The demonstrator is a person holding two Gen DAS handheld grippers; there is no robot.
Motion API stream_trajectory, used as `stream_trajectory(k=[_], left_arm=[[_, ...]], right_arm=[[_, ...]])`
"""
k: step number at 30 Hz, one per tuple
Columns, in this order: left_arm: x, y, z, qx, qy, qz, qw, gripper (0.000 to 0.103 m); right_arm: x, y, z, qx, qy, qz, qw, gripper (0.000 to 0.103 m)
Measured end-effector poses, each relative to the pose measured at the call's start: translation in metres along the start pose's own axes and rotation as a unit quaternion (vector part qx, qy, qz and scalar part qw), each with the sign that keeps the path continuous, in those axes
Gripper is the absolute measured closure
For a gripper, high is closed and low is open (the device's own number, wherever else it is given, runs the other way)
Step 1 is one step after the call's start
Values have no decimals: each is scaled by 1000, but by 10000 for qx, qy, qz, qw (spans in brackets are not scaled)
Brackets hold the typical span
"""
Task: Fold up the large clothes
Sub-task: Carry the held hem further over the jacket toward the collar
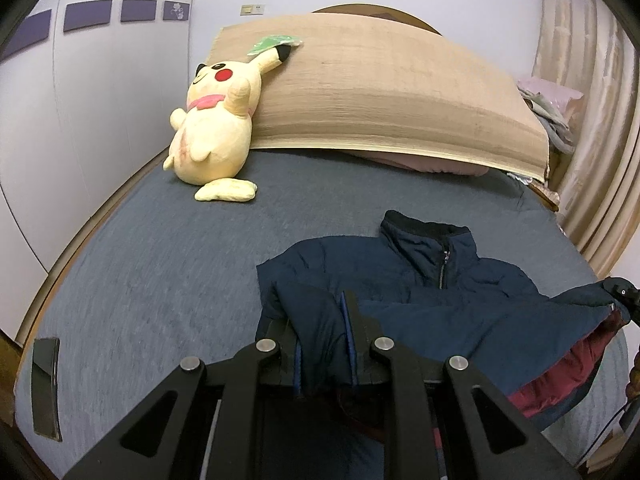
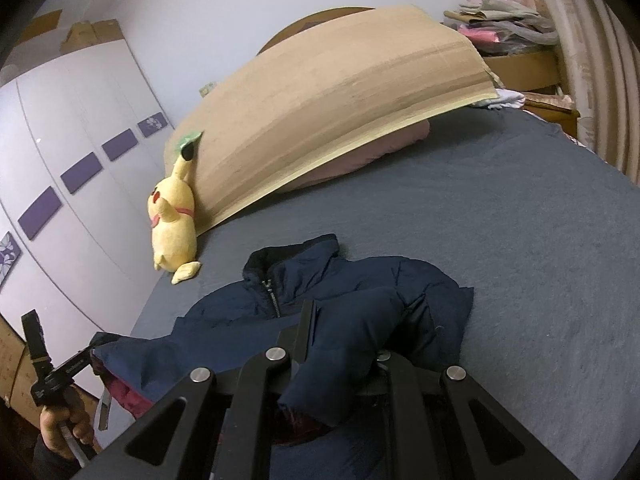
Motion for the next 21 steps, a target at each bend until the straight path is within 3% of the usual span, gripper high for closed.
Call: stream_trajectory(k=[21], left_arm=[[2, 6, -58, 184, 366, -57, 9991, 86]], right_arm=[[-1, -4, -54, -438, 292, 60, 9986, 91]])
Point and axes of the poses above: each gripper's, at about its wrist camera, not at the fingertips, and z roughly against the way its jaws point, y to its left, x to its top, the point moved 5 cm from there along -z, roughly the way its jaws point, and after that the axes turned 13 degrees about -x, right-handed, at the moved point
